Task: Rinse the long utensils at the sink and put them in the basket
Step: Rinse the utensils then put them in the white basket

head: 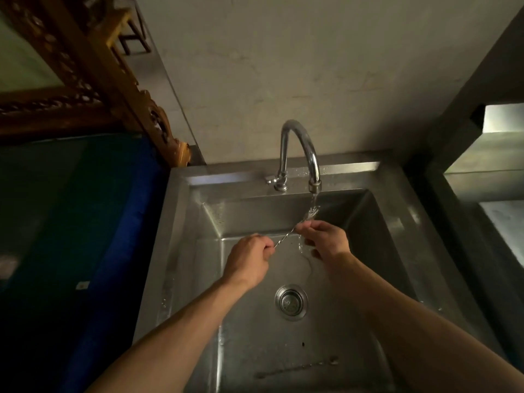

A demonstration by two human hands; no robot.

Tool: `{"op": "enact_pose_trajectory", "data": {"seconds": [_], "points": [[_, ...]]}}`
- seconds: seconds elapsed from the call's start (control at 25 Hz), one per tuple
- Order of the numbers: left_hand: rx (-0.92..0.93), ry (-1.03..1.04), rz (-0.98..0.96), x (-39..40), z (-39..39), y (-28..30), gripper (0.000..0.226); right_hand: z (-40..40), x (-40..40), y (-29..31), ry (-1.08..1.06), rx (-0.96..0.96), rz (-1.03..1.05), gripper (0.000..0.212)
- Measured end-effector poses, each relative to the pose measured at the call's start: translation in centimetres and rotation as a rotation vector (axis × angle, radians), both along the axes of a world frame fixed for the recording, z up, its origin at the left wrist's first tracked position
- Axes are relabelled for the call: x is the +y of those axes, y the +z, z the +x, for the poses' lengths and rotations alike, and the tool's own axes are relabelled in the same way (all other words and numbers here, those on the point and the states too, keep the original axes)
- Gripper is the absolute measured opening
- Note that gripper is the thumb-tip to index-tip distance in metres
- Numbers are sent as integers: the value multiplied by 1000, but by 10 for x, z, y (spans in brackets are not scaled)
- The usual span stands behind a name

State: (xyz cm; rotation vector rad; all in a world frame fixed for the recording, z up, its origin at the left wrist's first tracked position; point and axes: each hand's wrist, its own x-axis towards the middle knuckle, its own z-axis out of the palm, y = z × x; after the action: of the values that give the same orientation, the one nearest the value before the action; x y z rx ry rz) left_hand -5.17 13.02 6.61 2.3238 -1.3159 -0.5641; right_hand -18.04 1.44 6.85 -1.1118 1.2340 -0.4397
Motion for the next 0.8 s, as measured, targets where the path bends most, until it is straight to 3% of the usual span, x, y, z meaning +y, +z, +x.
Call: {"op": "enact_pose_trajectory", "data": {"seconds": [0.2, 0.32, 0.6, 0.8], "points": [[-20, -3, -2, -20, -2, -11, 12, -6, -19, -13, 18, -16, 2, 7], [-25, -6, -5, -27, -6, -11, 12, -8, -26, -17, 20, -20, 0, 20], [-38, -19, -44, -26, -3, -7, 10, 2, -34, -15, -55, -45, 32, 28], [-39, -14, -43, -18, -1, -6, 8, 3, -31, -11, 18, -73, -13, 23]]}}
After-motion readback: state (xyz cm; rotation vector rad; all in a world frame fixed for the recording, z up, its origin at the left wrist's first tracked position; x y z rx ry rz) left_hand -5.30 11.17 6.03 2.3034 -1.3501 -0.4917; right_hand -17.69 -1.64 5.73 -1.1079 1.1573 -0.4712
